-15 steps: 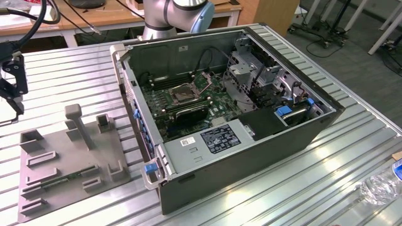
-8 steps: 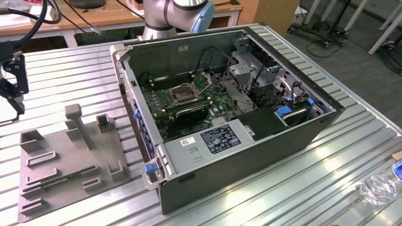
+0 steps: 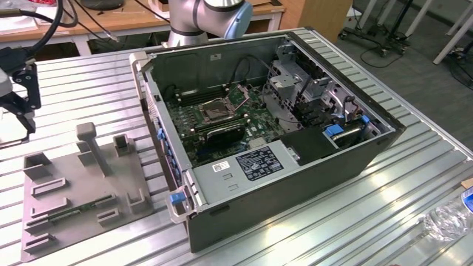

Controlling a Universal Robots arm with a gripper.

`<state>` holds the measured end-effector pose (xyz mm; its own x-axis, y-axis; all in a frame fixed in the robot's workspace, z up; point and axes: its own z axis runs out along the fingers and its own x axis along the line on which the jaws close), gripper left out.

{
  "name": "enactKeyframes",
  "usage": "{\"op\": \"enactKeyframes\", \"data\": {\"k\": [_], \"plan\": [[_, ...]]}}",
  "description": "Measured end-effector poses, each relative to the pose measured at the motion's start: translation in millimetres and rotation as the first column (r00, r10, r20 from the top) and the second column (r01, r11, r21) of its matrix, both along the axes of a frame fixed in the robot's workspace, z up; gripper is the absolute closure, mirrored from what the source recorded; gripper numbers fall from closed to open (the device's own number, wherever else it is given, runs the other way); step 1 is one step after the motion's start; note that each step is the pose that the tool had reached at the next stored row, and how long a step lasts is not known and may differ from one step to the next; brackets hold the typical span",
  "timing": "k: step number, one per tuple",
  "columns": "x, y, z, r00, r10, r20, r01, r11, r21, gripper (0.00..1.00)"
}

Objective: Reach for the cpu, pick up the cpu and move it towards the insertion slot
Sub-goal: 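Pick up the cpu and move it towards the insertion slot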

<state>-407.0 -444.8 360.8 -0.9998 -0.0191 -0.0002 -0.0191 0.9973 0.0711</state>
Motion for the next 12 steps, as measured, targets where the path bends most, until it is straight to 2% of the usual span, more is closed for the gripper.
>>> {"op": "enactKeyframes", "data": {"k": [12], "plan": [[10.9, 0.0, 0.0, 1.0000, 0.000, 0.0000, 0.000, 1.0000, 0.0000, 0.46]]}}
